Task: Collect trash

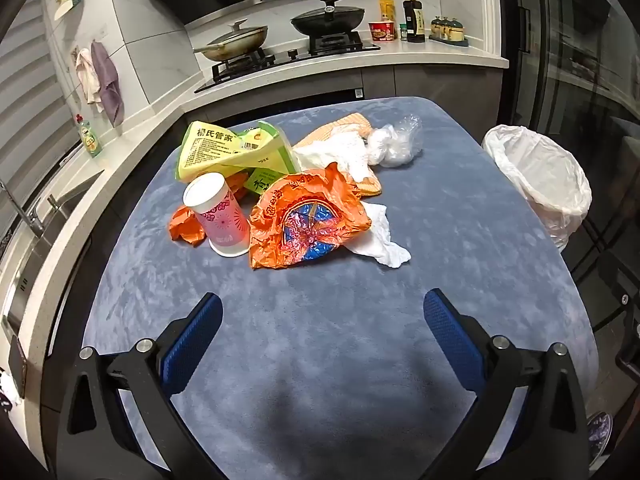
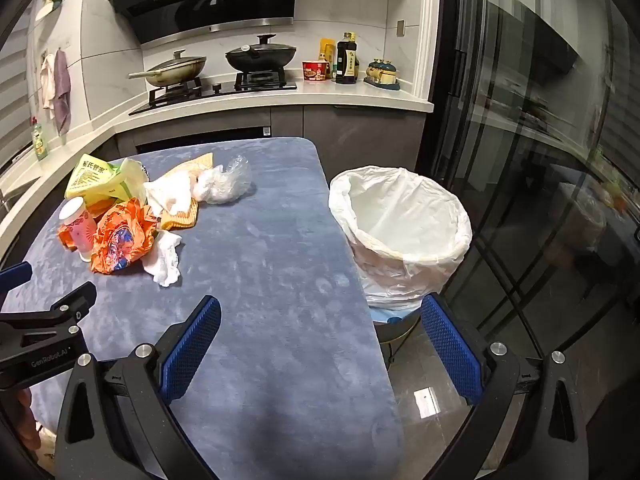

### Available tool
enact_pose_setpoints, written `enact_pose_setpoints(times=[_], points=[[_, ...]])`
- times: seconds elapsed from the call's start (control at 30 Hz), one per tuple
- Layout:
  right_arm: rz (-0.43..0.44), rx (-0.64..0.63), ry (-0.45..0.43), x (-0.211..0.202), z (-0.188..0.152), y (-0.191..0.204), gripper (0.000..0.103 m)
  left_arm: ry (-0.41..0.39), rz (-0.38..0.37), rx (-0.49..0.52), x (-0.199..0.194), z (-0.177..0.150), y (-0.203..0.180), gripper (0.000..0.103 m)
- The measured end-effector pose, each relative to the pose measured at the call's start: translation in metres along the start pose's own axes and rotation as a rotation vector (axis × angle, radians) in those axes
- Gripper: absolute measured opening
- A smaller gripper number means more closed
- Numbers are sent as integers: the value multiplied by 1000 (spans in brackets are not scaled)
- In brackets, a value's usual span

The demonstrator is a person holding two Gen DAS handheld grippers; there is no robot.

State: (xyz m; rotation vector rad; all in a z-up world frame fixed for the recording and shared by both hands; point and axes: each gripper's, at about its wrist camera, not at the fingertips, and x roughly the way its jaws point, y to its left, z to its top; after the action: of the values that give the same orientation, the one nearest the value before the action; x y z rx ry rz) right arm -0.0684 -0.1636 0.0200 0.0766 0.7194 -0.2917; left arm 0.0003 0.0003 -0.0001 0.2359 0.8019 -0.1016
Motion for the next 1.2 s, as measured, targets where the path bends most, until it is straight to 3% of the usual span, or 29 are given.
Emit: enact_pose_setpoints(times=[1.2], points=[[-12,-3,2,1,-1,-5,96,28,11,18,7,-1,-5,96]])
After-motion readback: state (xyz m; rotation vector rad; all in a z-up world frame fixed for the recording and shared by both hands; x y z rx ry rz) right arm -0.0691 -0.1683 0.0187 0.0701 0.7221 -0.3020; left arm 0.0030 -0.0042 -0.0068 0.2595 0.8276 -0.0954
